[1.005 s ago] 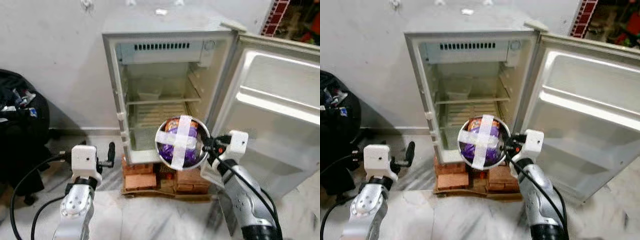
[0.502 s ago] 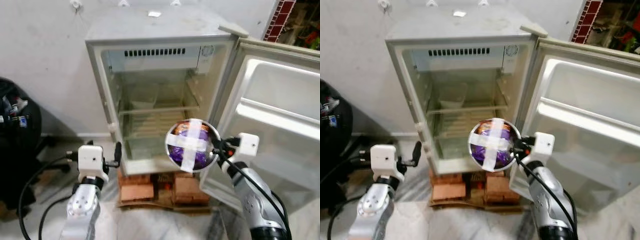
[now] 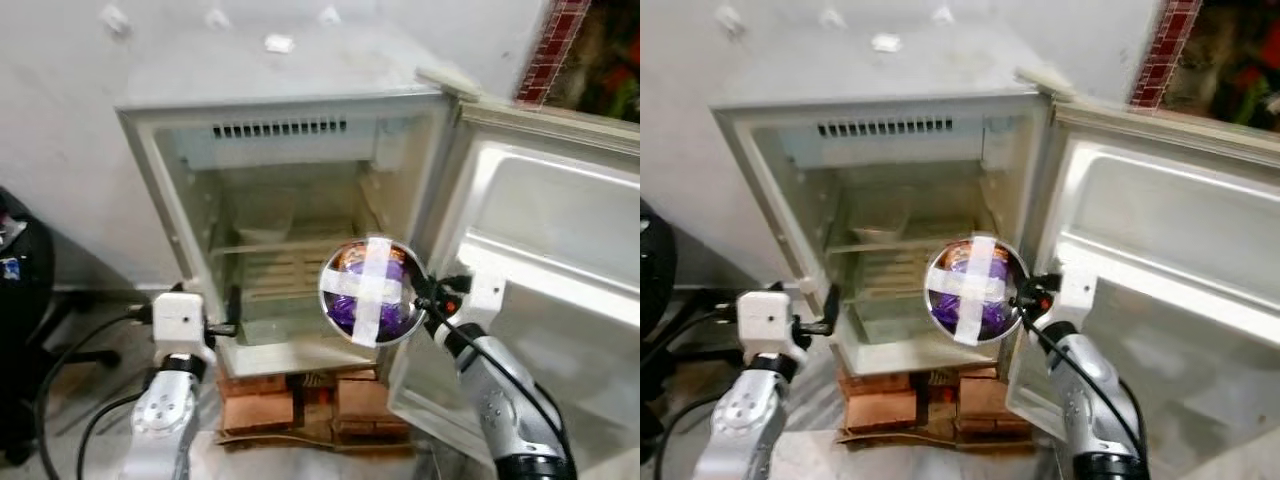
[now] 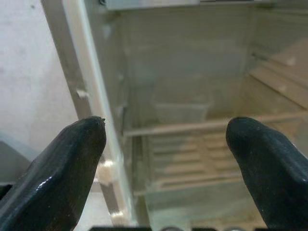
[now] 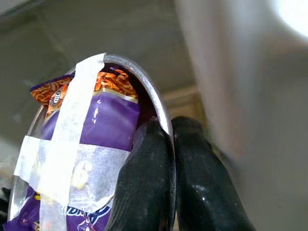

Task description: Restocking fridge

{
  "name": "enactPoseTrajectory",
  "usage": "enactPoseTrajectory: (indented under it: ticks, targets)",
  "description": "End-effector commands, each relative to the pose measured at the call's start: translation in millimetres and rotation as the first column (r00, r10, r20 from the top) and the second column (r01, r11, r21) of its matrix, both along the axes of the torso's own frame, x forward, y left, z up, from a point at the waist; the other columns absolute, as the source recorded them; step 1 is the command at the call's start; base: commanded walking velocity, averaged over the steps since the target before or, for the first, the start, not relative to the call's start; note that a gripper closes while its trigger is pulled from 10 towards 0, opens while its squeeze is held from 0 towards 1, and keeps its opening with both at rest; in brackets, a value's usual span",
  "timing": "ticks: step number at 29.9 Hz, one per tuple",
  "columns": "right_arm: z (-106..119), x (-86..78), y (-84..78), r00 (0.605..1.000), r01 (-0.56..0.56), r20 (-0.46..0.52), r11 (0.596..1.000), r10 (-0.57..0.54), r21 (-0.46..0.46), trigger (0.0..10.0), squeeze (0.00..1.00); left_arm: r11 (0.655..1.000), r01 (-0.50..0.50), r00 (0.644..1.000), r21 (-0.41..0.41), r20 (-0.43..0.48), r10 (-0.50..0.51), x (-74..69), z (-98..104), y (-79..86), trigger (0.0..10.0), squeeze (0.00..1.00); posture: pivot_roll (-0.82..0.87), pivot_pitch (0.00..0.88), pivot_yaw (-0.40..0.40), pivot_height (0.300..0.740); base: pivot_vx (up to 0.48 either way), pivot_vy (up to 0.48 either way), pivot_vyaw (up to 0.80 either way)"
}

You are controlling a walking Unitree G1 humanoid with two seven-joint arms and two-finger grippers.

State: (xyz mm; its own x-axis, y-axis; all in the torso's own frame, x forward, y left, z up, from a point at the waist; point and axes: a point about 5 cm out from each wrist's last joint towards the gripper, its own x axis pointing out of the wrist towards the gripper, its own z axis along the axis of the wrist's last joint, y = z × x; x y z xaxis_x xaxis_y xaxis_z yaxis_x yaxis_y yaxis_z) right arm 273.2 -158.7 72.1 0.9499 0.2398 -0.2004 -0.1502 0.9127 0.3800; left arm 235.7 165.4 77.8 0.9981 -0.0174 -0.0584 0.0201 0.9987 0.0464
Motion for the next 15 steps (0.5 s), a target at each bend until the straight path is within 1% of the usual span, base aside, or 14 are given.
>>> enactPoseTrajectory:
  ticks: [1, 8, 15]
  targets:
    - [17.6, 8.3, 7.5, 0.997, -0.028, 0.079, 0.999, 0.027, 0.015, 10.0, 0.00, 1.000, -0.022, 1.000, 0.019, 0.002, 0.022, -0.9, 1.6, 8.5, 10.0, 0.00, 0.09, 0.000, -0.023, 0.740, 0.326, 0.000, 0.00]
    - [17.7, 8.4, 6.6, 0.997, -0.027, 0.079, 0.999, 0.025, 0.020, 10.0, 0.00, 1.000, -0.023, 1.000, 0.018, 0.000, 0.023, -1.0, 1.7, 8.5, 10.0, 0.00, 0.09, 0.000, -0.022, 0.740, 0.320, 0.000, 0.00]
    - [15.8, 8.5, 6.5, 0.997, -0.021, 0.073, 1.000, 0.020, 0.017, 10.0, 0.00, 1.000, -0.026, 1.000, 0.008, -0.005, 0.026, -1.1, 1.2, 8.7, 10.0, 0.00, 0.09, 0.000, -0.020, 0.740, 0.308, 0.348, 0.00]
